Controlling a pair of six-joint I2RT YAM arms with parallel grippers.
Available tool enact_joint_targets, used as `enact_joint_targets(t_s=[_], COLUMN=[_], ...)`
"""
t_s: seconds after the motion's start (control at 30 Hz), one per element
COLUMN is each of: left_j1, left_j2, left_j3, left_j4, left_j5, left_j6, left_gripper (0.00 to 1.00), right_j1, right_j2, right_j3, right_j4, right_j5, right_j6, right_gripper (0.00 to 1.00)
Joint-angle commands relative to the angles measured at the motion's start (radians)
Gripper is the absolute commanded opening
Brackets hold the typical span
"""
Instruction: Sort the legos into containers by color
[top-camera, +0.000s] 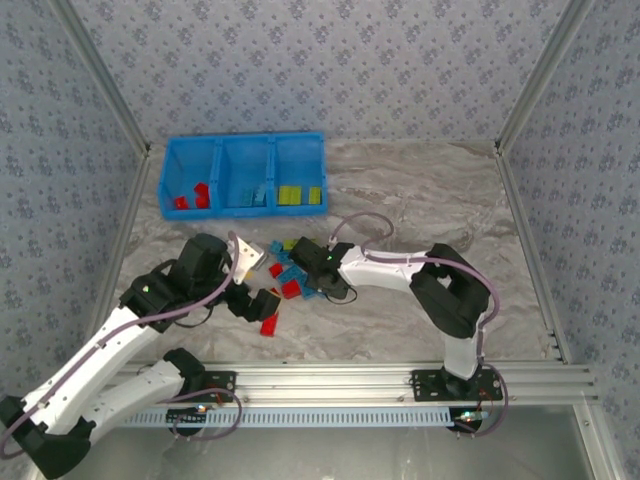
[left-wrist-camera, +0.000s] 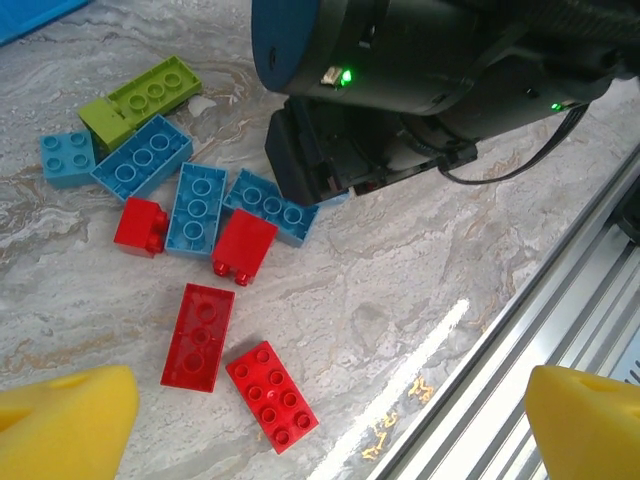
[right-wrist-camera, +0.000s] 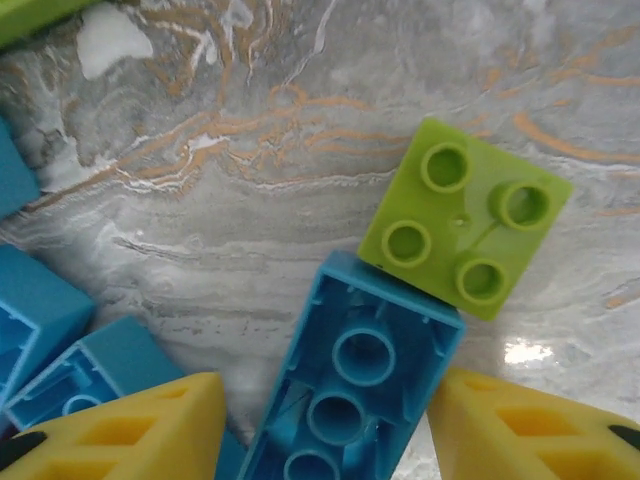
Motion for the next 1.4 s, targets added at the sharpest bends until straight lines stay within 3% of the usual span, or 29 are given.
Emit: enact_joint_targets(t_s=[0.0,0.1,0.2,0.37,0.53,0.67,0.77,0.97,1.17,1.27,1.37], left_j1=[-0.004,-0.003,0.016,0.077,0.111,0.132,0.18,0.268,0.286,0.286,0.286], left_j2=[-0.022,-0.026,-0.04,-0.116,-0.22,-0.233,-0.236,-0.254,-0.254,-0.254,-0.252], left_j3=[-0.007,-0.006,-0.008,-0.028,-0.071,-0.067,-0.065,-0.08,-0.081,-0.081,-0.085], left_j4=[0.014,0.011,0.009,0.023,0.056,0.041,0.043,0.075,0.071,0.073,0.076], left_j5=[0.002,-0.042,-0.108,-0.228,-0.392,-0.536,-0.58,-0.472,-0.458,-0.458,-0.456], left_j6=[0.004,-0.011,-0.032,-0.051,-0.095,-0.131,-0.157,-0.141,-0.131,-0.13,-0.131], left_gripper=[0.99,0.99,0.99,0.99,0.99,0.99,0.99,0.99,0.99,0.99,0.99], right_j1=[-0.002,0.002,0.02,0.089,0.091,0.071,0.04,-0.033,-0.07,-0.086,-0.091], right_j2=[-0.014,-0.078,-0.176,-0.298,-0.279,-0.139,0.019,0.404,0.712,0.809,0.836], right_j3=[-0.043,-0.066,-0.061,0.033,0.128,0.301,0.459,0.937,1.341,1.465,1.488], right_j4=[0.0,-0.014,-0.05,-0.018,0.206,0.259,0.282,0.168,0.134,0.164,0.242], right_j5=[-0.001,0.034,0.138,0.373,0.274,0.223,0.21,0.167,0.141,0.096,0.075], right_j6=[0.04,0.032,-0.011,-0.274,-0.649,-0.894,-1.014,-1.101,-1.17,-1.175,-1.177], right_gripper=[0.43,0.33,0.31,0.29,0.28,0.29,0.3,0.29,0.32,0.37,0.48])
